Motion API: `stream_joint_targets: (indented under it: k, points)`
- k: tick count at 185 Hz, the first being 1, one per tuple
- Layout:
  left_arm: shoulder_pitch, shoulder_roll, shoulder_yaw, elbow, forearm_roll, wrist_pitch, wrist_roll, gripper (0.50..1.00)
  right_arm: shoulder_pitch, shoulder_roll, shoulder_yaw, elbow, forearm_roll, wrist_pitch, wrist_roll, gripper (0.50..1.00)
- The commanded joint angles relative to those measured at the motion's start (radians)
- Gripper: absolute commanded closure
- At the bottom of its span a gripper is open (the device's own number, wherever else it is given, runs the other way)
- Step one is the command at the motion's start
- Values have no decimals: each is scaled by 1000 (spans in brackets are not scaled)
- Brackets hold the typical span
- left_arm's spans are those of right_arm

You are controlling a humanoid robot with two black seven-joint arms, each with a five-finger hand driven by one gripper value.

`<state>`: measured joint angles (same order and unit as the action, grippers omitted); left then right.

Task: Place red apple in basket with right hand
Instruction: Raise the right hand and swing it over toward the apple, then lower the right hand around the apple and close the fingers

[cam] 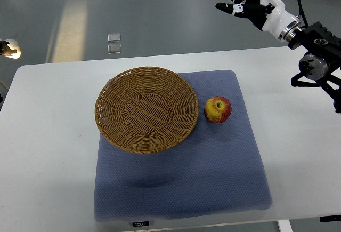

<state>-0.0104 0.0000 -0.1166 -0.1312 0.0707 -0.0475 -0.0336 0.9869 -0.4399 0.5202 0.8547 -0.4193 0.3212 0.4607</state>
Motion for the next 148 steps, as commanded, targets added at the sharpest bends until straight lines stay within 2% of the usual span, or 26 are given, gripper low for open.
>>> stream_joint_targets:
  k: [1, 27, 64, 95, 148]
  points:
    - [0, 0, 0, -1, 0, 0, 0, 500, 6, -57, -12, 90, -140, 99, 3, 576]
    - [0, 0, 0, -1, 0, 0, 0, 500, 7, -85, -31, 156, -403, 185, 3, 579]
    - [0, 0, 0, 1, 0, 0, 0, 500, 9, -86, -74, 162, -727, 194, 1, 579]
    - [0, 0, 0, 1, 0, 0, 0, 500, 6, -85, -111, 146, -903, 173, -1, 579]
    - [0, 0, 0, -1, 0, 0, 0, 500, 1, -85, -210, 135, -1070, 47, -4, 579]
